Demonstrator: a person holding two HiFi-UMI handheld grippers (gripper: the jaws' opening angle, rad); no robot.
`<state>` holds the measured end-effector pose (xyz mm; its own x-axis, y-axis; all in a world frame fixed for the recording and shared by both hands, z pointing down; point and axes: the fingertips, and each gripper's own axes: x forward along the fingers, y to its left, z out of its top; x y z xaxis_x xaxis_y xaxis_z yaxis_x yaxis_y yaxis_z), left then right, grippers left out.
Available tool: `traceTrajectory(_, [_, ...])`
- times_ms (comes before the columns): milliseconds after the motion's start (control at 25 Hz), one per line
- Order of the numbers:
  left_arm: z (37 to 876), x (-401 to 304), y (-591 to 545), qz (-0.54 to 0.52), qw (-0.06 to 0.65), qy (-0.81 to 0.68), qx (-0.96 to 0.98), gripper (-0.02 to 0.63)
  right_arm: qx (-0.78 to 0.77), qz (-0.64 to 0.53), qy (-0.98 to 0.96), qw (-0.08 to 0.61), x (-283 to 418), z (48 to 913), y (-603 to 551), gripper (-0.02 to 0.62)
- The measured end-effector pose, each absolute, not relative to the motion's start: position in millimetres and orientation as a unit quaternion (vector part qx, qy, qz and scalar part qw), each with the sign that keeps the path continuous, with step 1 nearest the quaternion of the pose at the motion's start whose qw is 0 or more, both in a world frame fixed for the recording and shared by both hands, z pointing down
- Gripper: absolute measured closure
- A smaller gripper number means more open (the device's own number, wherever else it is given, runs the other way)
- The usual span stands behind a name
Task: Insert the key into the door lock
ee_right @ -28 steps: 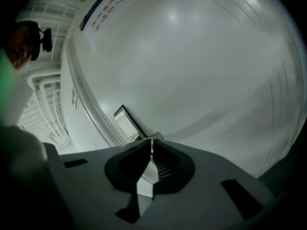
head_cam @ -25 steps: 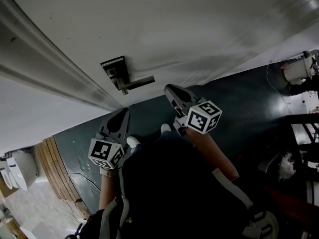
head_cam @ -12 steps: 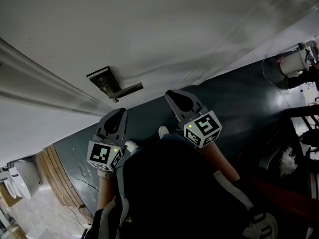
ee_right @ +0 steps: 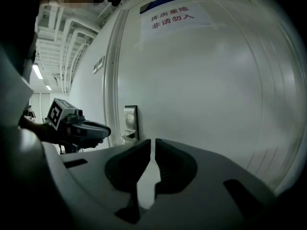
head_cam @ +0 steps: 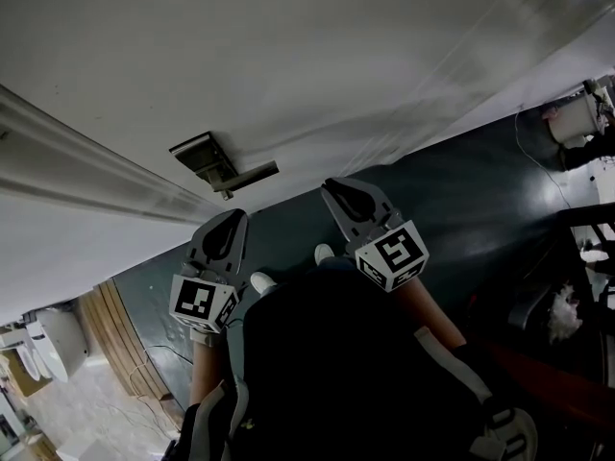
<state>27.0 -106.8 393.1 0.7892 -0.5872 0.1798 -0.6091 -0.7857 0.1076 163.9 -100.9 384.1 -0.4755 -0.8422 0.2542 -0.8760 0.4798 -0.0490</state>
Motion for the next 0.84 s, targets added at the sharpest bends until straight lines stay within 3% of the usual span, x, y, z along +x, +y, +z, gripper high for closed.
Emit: traceTrajectory(840, [395.9,23.0,-106.0,0.084,0.085,-0.323,0.939,0.598,0.488,0.119,-0.859,0.098,158.4,397.7,-99.6,0.566])
